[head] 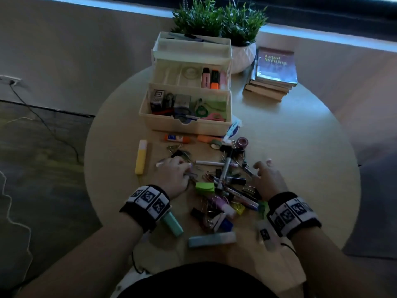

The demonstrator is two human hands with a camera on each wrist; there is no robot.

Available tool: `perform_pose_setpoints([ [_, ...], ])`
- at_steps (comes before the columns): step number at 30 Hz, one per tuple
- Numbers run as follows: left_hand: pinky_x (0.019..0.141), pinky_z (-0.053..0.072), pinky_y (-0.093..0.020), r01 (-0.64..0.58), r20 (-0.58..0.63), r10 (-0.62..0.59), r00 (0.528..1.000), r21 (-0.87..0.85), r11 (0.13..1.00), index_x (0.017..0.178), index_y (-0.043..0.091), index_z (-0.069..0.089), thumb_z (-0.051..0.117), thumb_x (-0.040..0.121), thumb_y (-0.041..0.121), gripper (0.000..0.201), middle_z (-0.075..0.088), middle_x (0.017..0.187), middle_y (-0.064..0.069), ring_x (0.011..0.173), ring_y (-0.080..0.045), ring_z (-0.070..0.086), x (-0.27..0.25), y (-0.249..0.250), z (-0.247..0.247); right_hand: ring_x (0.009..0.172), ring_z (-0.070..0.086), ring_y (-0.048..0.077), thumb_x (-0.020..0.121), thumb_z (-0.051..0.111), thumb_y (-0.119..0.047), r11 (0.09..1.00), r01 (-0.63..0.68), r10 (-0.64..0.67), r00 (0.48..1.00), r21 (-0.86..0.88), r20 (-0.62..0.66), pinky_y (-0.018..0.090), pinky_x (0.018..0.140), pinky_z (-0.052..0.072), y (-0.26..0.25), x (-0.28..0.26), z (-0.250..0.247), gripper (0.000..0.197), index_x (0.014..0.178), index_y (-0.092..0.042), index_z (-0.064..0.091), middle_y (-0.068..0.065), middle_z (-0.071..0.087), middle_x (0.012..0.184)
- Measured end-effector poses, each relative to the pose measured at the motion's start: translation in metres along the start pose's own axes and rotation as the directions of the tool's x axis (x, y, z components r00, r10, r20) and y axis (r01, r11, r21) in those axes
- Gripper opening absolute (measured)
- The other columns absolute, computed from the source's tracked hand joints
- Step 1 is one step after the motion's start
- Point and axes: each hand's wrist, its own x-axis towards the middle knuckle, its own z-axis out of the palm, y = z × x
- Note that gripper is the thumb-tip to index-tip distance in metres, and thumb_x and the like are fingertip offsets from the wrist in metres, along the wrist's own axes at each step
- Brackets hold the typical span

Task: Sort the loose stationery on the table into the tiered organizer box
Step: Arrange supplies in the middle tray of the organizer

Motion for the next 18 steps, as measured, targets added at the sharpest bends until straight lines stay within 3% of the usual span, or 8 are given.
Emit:
perform_pose_setpoints([
  [2,0.1,0.038,-0.034,-0.067,0.033,0.071,0.997,-0.093,0.993,0.12,0.021,0.058,0.055,0.089,0.027,0.032,0.049,0.127,-0.003,0.121,-0.022,0.044,-0.007,0.013,0.004,0.108,0.056,0.028,0.087,0.055,-0.01,0.993,0.12,-0.12,0.993,0.021,0.019,0.03,0.092,0.037,-0.005,-0.014,0.001,0.03,0.116,-0.016,0.056,0.01,0.058,0.112],
  [5,0.101,0.038,-0.035,-0.118,0.154,0.122,0.98,-0.036,0.992,0.127,0.024,0.053,0.059,0.087,0.029,0.041,0.047,0.13,-0.002,0.123,-0.021,0.042,-0.01,0.031,0.016,0.098,0.059,0.02,0.087,0.058,-0.019,0.944,0.297,-0.321,0.927,0.142,0.195,0.027,0.081,0.047,-0.019,-0.038,0.01,0.027,0.114,-0.027,0.059,-0.002,0.056,0.107],
  [7,0.101,0.039,-0.036,-0.11,0.169,0.108,0.98,0.002,0.994,0.127,0.025,0.053,0.056,0.088,0.026,0.039,0.048,0.132,-0.001,0.123,-0.022,0.043,-0.008,0.036,0.02,0.102,0.055,0.017,0.089,0.058,-0.026,0.936,0.347,-0.345,0.882,0.051,0.322,0.025,0.086,0.047,-0.025,-0.048,0.019,0.037,0.125,-0.025,0.054,-0.001,0.05,0.117],
  [9,0.1,0.041,-0.037,-0.102,0.114,0.102,0.988,-0.004,0.995,0.123,0.022,0.057,0.052,0.089,0.022,0.034,0.053,0.129,-0.003,0.119,-0.023,0.047,-0.005,0.037,0.022,0.106,0.053,0.018,0.09,0.055,-0.028,0.932,0.363,-0.345,0.878,0.009,0.333,0.026,0.092,0.045,-0.026,-0.05,0.022,0.039,0.128,-0.023,0.052,0.002,0.047,0.121],
  [14,0.095,0.04,-0.037,-0.019,-0.107,0.009,0.994,-0.099,0.995,0.11,0.009,0.065,0.048,0.093,0.017,0.025,0.062,0.115,-0.011,0.109,-0.028,0.054,0.0,0.027,0.014,0.103,0.056,0.019,0.09,0.054,-0.02,0.956,0.279,-0.291,0.933,0.086,0.21,0.029,0.088,0.048,-0.02,-0.044,0.021,0.027,0.116,-0.02,0.058,0.002,0.054,0.117],
  [16,0.092,0.042,-0.039,0.019,-0.174,-0.032,0.984,-0.077,0.997,0.109,0.008,0.067,0.05,0.092,0.016,0.025,0.062,0.114,-0.014,0.106,-0.031,0.053,-0.001,0.018,0.01,0.101,0.055,0.02,0.089,0.054,-0.016,0.967,0.186,-0.185,0.982,0.173,-0.02,0.031,0.088,0.044,-0.005,-0.041,0.006,0.027,0.116,-0.015,0.059,0.002,0.056,0.113],
  [18,0.089,0.044,-0.04,0.05,-0.192,-0.062,0.979,-0.066,0.997,0.106,0.01,0.069,0.053,0.09,0.015,0.023,0.062,0.112,-0.015,0.105,-0.034,0.053,-0.005,0.007,0.009,0.116,0.048,0.031,0.087,0.057,-0.016,0.991,-0.033,0.063,0.97,0.129,-0.233,0.036,0.099,0.034,0.029,-0.027,-0.009,0.031,0.118,-0.011,0.058,0.015,0.054,0.124],
])
